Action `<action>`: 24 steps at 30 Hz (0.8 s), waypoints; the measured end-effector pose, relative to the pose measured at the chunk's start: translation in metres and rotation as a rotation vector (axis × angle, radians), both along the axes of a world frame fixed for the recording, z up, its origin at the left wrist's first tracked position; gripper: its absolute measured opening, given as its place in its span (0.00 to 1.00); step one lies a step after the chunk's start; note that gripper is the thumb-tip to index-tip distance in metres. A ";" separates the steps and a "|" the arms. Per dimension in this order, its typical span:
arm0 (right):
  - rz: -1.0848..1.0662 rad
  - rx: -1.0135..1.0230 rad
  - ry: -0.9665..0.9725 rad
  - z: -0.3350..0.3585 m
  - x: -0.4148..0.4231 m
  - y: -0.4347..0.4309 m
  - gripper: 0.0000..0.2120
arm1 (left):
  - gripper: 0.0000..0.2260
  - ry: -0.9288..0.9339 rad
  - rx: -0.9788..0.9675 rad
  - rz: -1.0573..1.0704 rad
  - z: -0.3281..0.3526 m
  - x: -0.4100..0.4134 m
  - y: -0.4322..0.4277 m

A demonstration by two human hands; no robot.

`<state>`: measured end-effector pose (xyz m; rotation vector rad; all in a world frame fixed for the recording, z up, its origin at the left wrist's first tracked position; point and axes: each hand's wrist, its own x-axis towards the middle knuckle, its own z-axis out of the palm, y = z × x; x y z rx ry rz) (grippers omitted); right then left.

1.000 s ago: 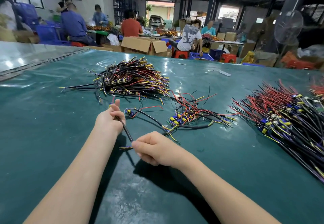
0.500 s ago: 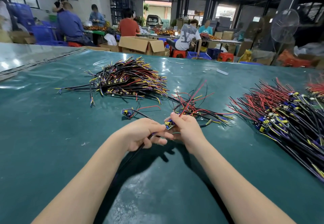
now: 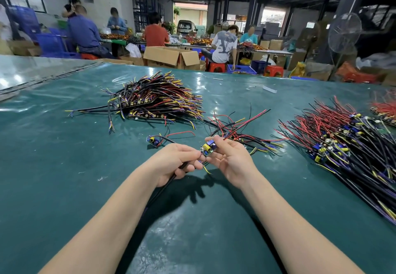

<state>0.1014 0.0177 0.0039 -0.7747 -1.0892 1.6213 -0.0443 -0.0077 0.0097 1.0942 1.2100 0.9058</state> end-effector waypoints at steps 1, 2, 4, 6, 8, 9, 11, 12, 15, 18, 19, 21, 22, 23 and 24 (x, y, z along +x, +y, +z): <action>-0.001 -0.007 0.018 0.000 0.001 0.000 0.08 | 0.09 0.012 0.011 0.008 -0.001 0.000 0.001; -0.006 -0.008 0.029 -0.001 0.002 0.000 0.07 | 0.09 0.002 0.006 0.018 -0.002 -0.001 0.001; -0.026 -0.003 0.047 -0.001 0.003 0.001 0.07 | 0.09 -0.073 -0.040 0.029 -0.002 -0.001 0.001; -0.058 0.015 0.079 -0.003 0.002 0.003 0.09 | 0.09 -0.229 -0.142 0.012 0.000 -0.003 0.002; -0.081 0.057 0.078 -0.003 0.002 0.005 0.10 | 0.09 -0.417 -0.259 -0.038 0.002 -0.004 0.001; -0.088 0.080 0.077 -0.004 0.002 0.005 0.09 | 0.08 -0.482 -0.290 -0.066 0.003 -0.004 0.000; -0.108 0.110 0.092 -0.004 0.002 0.006 0.10 | 0.08 -0.518 -0.308 -0.103 0.003 -0.001 -0.002; -0.118 0.117 0.093 -0.004 0.002 0.006 0.10 | 0.08 -0.505 -0.310 -0.112 0.001 0.001 -0.003; -0.138 0.126 0.055 -0.004 0.004 0.006 0.10 | 0.10 -0.414 -0.299 -0.103 -0.002 0.006 -0.003; -0.180 0.143 -0.034 -0.003 0.006 0.007 0.11 | 0.12 -0.283 -0.238 -0.049 -0.003 0.007 0.000; -0.195 0.143 -0.067 -0.004 0.007 0.008 0.11 | 0.11 -0.234 -0.204 -0.017 -0.004 0.007 0.000; -0.188 0.124 -0.105 -0.004 0.008 0.010 0.11 | 0.10 -0.159 -0.146 0.043 -0.004 0.008 0.002; -0.153 0.111 -0.110 -0.004 0.010 0.010 0.10 | 0.10 -0.132 -0.121 0.060 -0.005 0.007 0.002; -0.102 0.098 -0.109 -0.004 0.011 0.010 0.10 | 0.10 -0.100 -0.093 0.071 -0.005 0.006 0.003; -0.051 0.082 -0.100 -0.003 0.013 0.011 0.10 | 0.10 -0.063 -0.062 0.082 -0.005 0.005 0.002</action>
